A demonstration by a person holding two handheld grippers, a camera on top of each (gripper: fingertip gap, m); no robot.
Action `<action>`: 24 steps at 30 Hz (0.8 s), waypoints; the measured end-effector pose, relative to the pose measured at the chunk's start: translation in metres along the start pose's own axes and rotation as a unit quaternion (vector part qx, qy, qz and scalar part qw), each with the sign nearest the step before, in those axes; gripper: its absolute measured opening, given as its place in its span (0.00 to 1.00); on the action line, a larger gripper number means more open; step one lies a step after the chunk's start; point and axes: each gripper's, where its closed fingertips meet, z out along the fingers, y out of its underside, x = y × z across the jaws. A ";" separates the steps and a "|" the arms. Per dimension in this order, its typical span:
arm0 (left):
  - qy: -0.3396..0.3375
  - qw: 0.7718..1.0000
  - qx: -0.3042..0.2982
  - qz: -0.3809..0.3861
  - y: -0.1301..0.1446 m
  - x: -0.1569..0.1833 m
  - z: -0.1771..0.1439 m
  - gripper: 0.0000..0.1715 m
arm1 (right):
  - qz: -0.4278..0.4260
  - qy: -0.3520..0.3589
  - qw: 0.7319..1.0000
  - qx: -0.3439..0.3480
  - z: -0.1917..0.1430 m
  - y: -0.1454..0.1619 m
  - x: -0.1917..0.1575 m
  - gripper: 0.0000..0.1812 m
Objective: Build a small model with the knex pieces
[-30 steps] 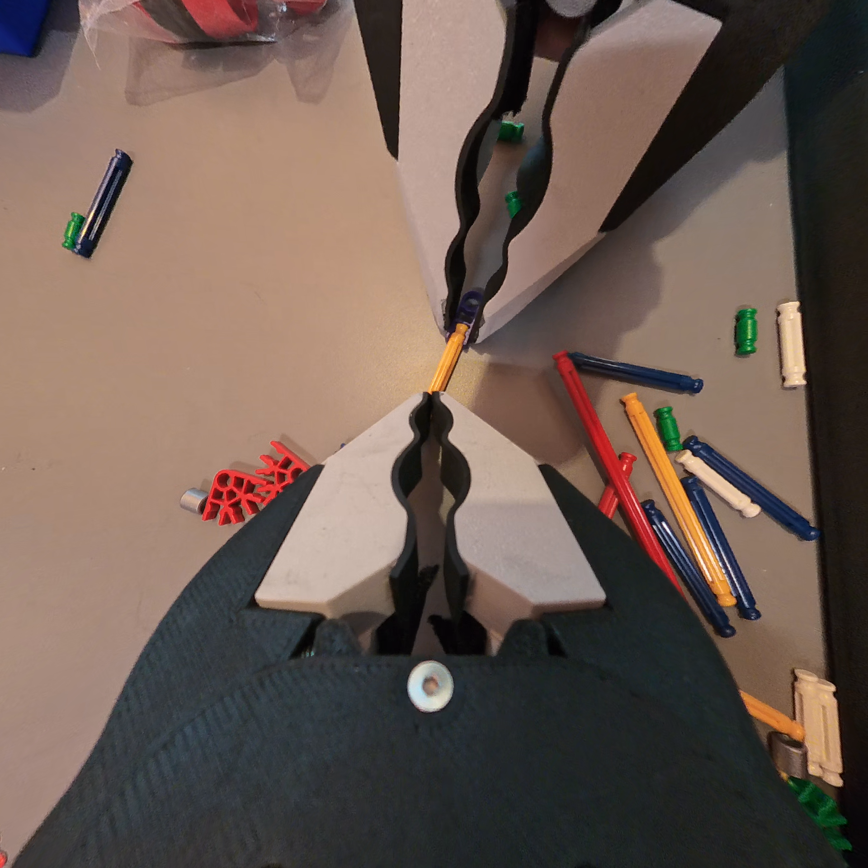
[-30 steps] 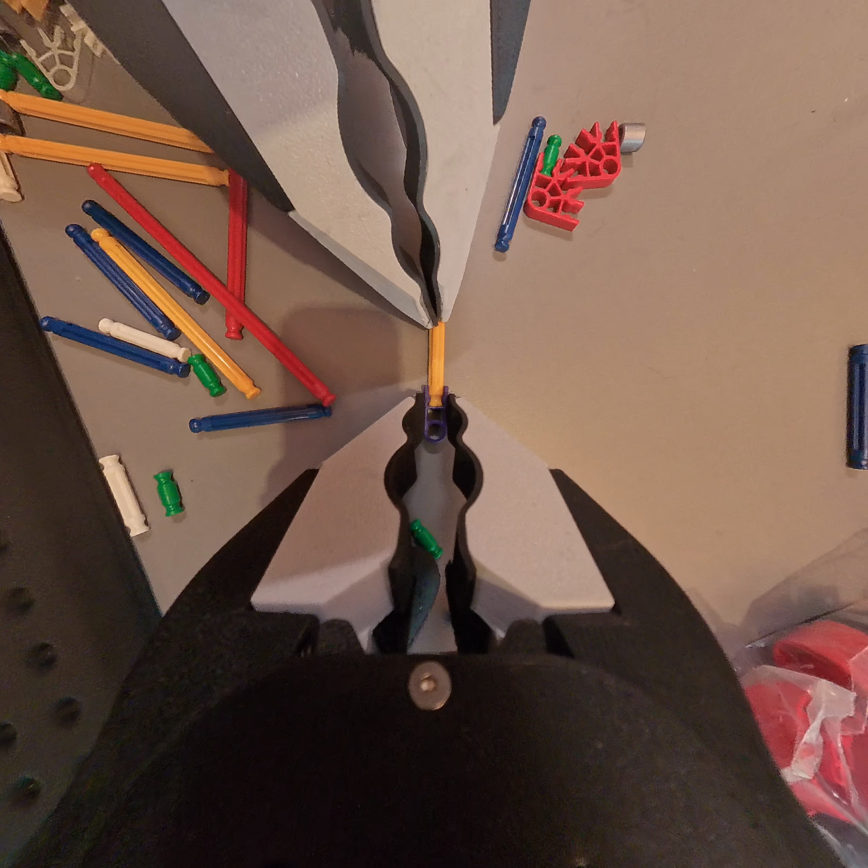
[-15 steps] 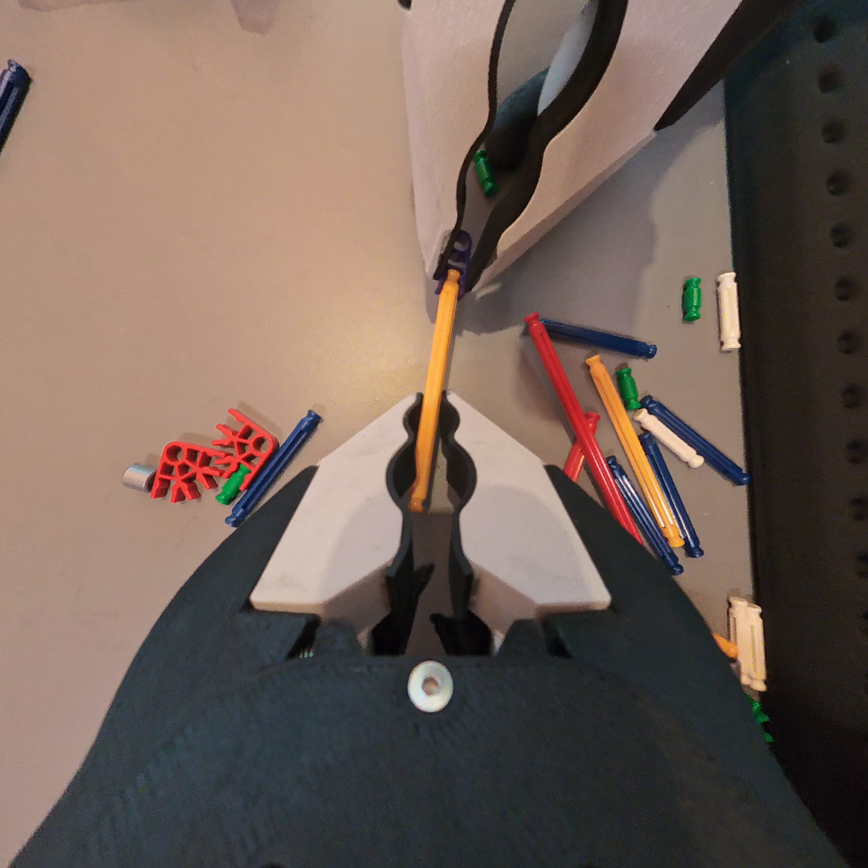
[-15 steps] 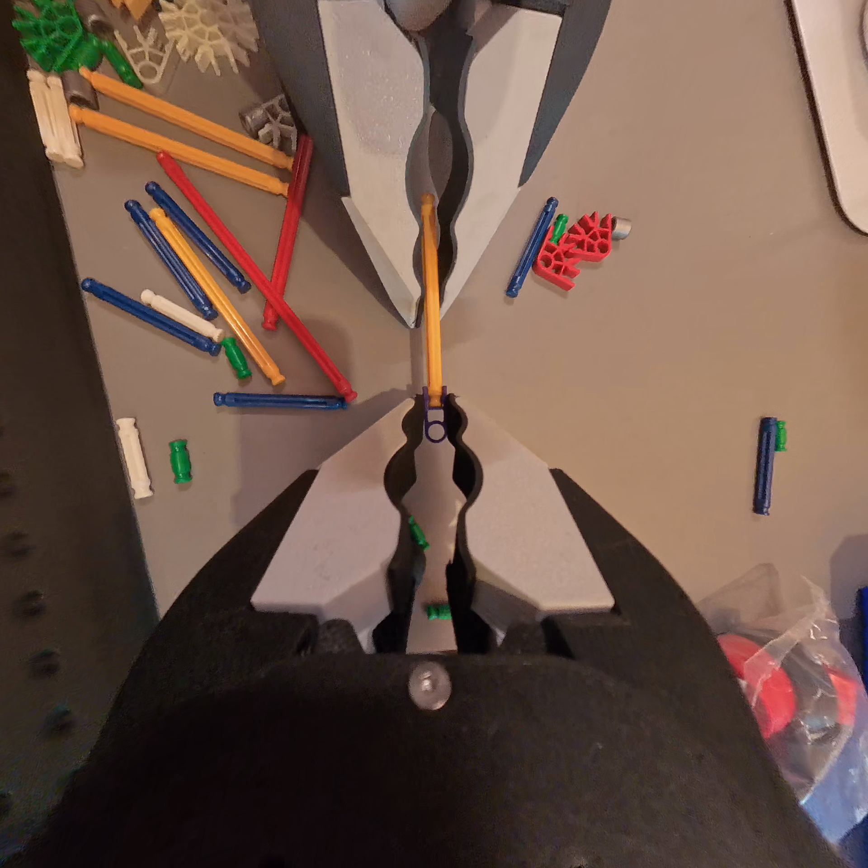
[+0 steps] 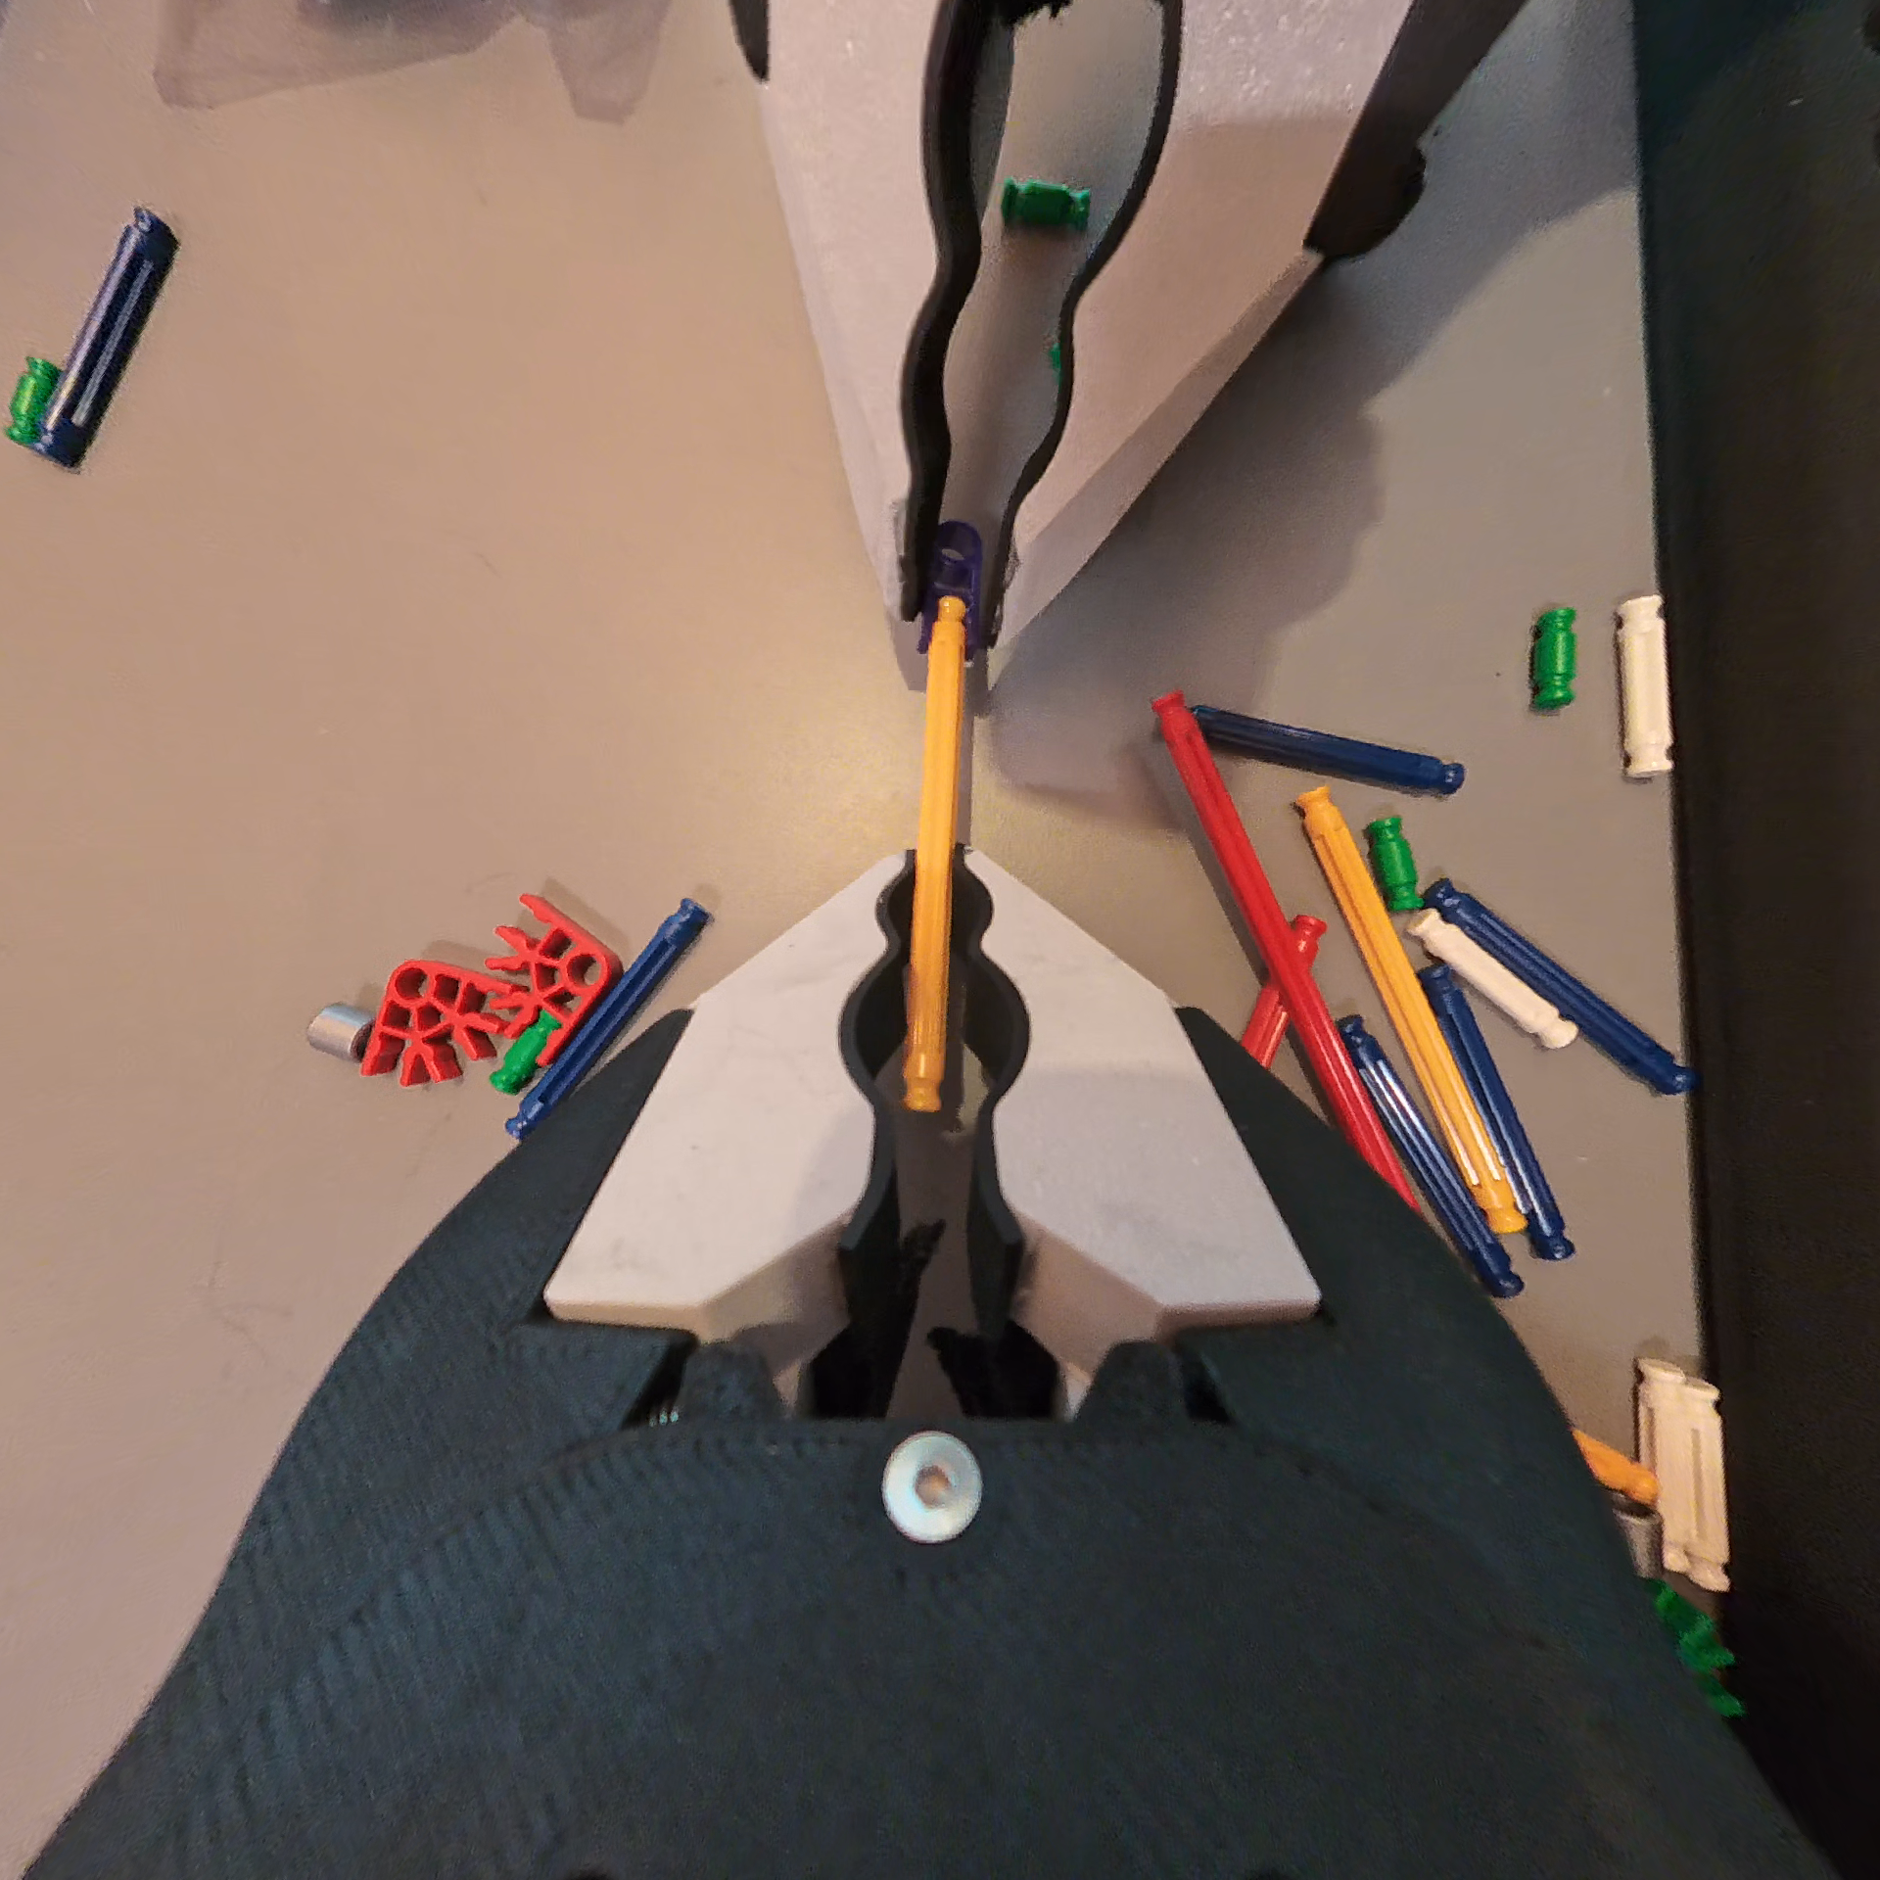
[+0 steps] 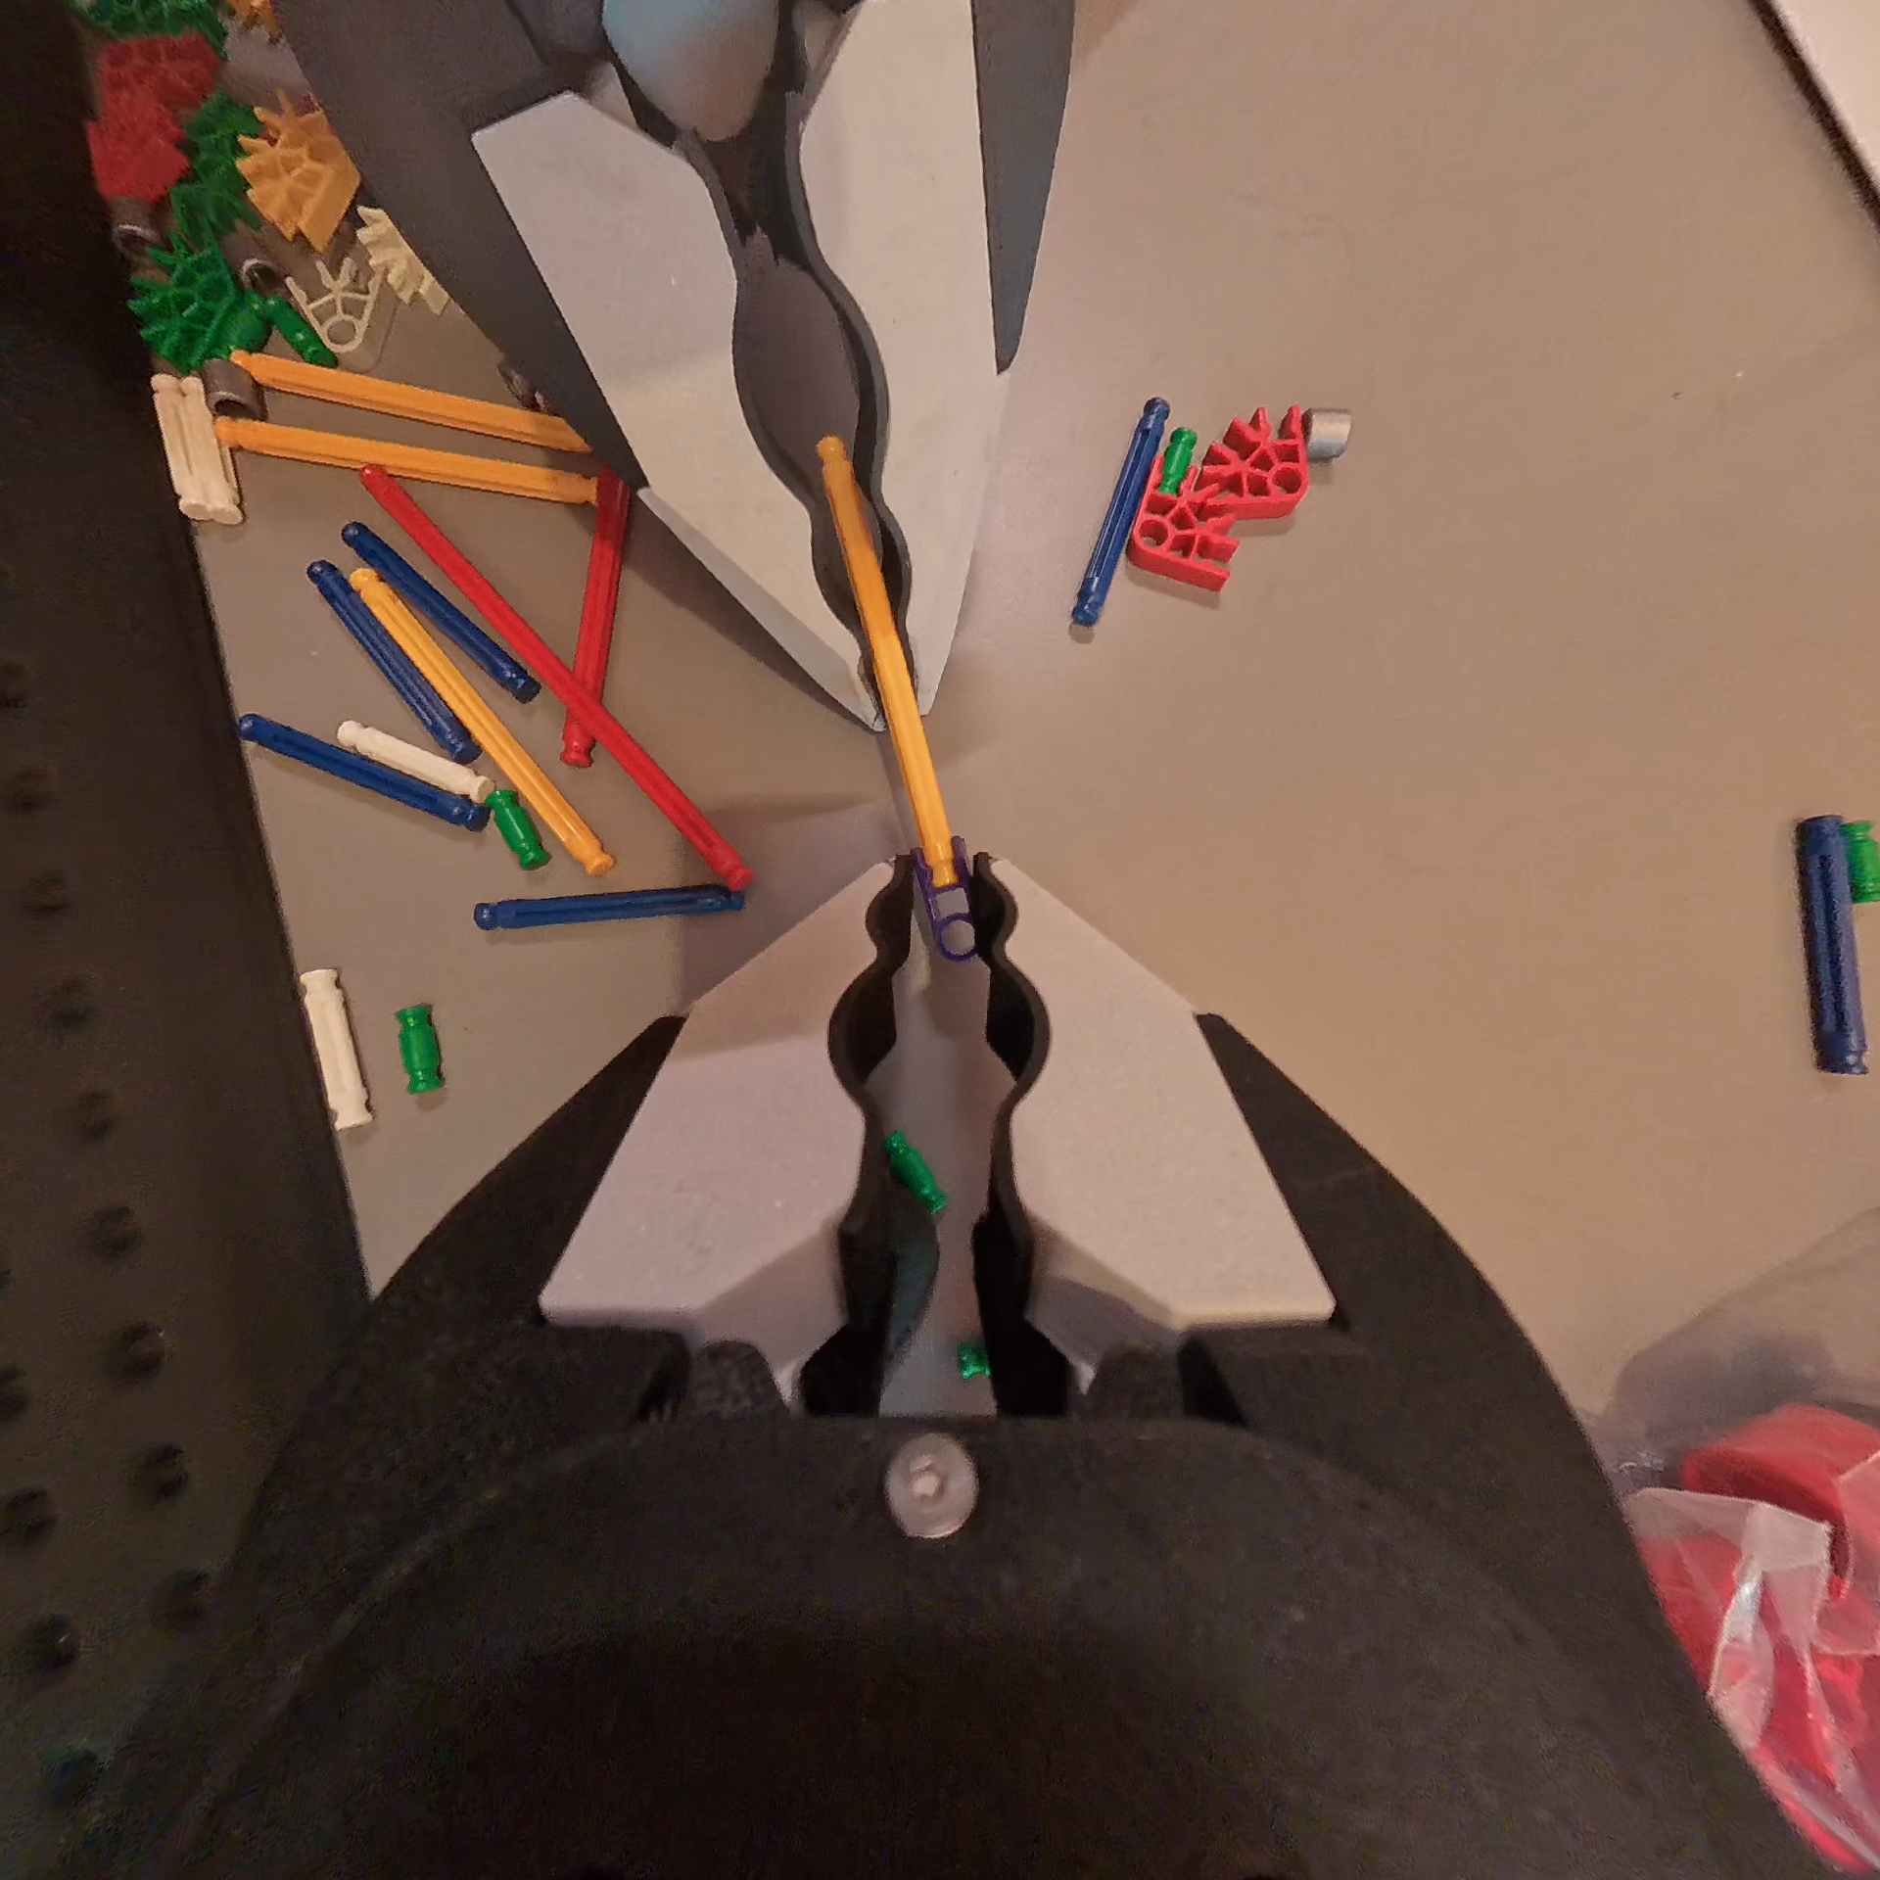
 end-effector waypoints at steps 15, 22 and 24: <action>0.005 1.000 -0.018 0.015 -0.002 -0.001 0.002 0.01 | -0.001 -0.015 0.998 -0.056 0.007 0.011 -0.002 0.03; -0.004 1.000 -0.015 0.017 0.000 -0.001 -0.004 0.09 | -0.021 -0.026 0.989 -0.143 0.011 0.015 -0.003 0.03; -0.004 1.000 -0.013 0.014 0.001 -0.001 -0.005 0.10 | -0.011 -0.033 0.989 -0.143 0.013 0.013 -0.002 0.03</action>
